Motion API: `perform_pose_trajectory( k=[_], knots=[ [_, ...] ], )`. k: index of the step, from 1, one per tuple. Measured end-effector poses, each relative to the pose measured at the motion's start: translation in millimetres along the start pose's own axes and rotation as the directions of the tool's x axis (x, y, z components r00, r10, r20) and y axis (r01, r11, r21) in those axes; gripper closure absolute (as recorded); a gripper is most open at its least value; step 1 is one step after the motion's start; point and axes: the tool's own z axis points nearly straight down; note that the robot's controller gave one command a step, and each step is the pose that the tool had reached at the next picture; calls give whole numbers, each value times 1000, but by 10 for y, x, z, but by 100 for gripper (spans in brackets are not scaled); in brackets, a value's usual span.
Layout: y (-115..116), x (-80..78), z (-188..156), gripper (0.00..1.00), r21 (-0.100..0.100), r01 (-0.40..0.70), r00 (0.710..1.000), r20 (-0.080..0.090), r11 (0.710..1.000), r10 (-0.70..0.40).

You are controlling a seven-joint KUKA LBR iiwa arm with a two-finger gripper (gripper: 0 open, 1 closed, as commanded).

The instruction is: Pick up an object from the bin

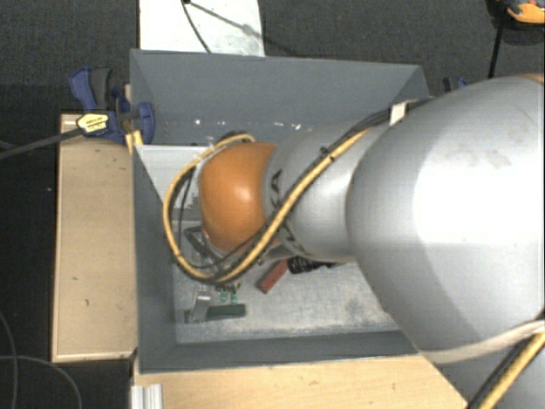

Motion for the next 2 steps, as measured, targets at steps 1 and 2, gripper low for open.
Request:
perform_pose_trajectory(
  k=[1, 2],
  knots=[
    [-4, -5, -3, 100, 0, -7, 1000, 1, 1000, 7],
    [-4, -5, -2, 100, 0, -9, 1000, 1, 1000, 9]
  ],
)
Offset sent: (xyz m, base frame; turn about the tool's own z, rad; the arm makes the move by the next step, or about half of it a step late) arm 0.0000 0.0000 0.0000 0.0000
